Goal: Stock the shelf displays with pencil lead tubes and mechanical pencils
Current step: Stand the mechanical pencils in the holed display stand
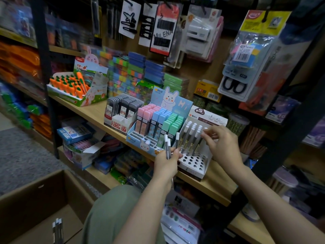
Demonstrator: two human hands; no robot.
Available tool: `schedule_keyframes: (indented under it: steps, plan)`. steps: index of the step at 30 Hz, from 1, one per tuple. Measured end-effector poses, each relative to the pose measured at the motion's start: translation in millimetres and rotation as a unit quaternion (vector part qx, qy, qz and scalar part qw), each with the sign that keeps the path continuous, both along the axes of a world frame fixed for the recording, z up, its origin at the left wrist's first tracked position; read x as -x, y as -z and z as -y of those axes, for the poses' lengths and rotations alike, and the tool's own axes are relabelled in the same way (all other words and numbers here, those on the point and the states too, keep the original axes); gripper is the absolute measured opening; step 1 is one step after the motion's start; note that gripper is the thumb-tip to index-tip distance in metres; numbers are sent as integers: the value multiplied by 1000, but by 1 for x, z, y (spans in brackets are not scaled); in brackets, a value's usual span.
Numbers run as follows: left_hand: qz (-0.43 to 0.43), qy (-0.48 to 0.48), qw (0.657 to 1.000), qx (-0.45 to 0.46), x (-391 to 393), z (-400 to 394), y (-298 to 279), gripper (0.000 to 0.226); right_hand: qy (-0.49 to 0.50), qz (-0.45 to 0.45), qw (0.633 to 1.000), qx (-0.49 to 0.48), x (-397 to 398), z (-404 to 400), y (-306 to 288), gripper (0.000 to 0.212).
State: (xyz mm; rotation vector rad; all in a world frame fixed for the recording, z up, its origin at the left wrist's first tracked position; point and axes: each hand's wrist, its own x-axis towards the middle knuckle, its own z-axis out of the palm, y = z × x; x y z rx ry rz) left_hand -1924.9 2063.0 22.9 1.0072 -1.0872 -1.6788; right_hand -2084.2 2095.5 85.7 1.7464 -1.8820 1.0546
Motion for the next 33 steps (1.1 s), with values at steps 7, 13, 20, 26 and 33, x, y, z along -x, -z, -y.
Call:
schedule_keyframes:
  steps: [7,13,20,26,33]
  plan:
    - [-91,97,991,9,-8,-5,-7,16,-50,75,996,-6,-16,-14,-7,28]
    - [-115,160,980,11,-9,-12,-13,15,-119,172,973,-95,-33,-16,-17,35]
    - [-145,138,978,-54,-12,-8,-15,26,-150,266,952,-24,-21,-22,-34,28]
    - [-136,117,981,-66,-11,-7,-12,31,-121,192,973,48,-18,-27,-27,27]
    - [-165,110,979,-57,-17,-6,-11,35,-121,199,970,69,-16,-25,1,25]
